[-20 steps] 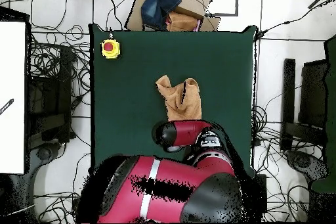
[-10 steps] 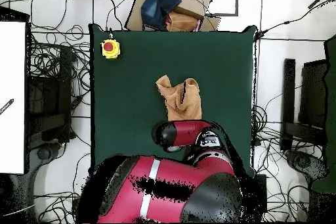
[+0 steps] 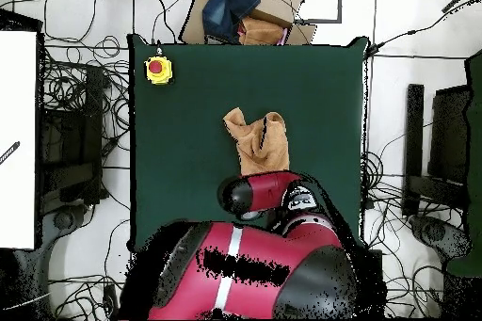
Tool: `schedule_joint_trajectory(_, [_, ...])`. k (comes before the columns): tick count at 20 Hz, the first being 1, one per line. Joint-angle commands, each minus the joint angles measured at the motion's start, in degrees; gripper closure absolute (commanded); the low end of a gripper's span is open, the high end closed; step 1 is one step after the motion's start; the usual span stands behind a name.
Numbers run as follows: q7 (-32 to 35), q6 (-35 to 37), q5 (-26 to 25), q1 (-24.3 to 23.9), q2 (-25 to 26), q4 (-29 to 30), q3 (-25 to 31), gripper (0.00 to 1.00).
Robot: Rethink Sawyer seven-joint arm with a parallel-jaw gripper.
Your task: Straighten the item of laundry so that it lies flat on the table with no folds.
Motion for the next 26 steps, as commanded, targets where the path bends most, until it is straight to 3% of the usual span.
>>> schedule_joint_trajectory(1, [-13.22, 5.31, -6.43, -2.79, -0.15, -0.51, 10.56, 0.0])
schedule_joint_trajectory(7, [-6.2, 3.99, -7.77, -2.82, 0.35, -0.96, 10.71, 0.0])
schedule_joint_trajectory(12, [-14.44, 8.32, -11.32, -4.41, 0.26, -2.15, 14.14, 0.0])
schedule_joint_trajectory(17, [-31.16, 16.87, -15.89, -9.35, -1.98, 0.45, 22.01, 0.0])
schedule_joint_trajectory(22, [-34.87, 18.86, -17.05, -11.24, -1.17, -0.44, 26.16, 0.0])
schedule_joint_trajectory(26, [-34.61, 18.06, -16.81, -11.65, -0.92, -1.32, 26.22, 0.0])
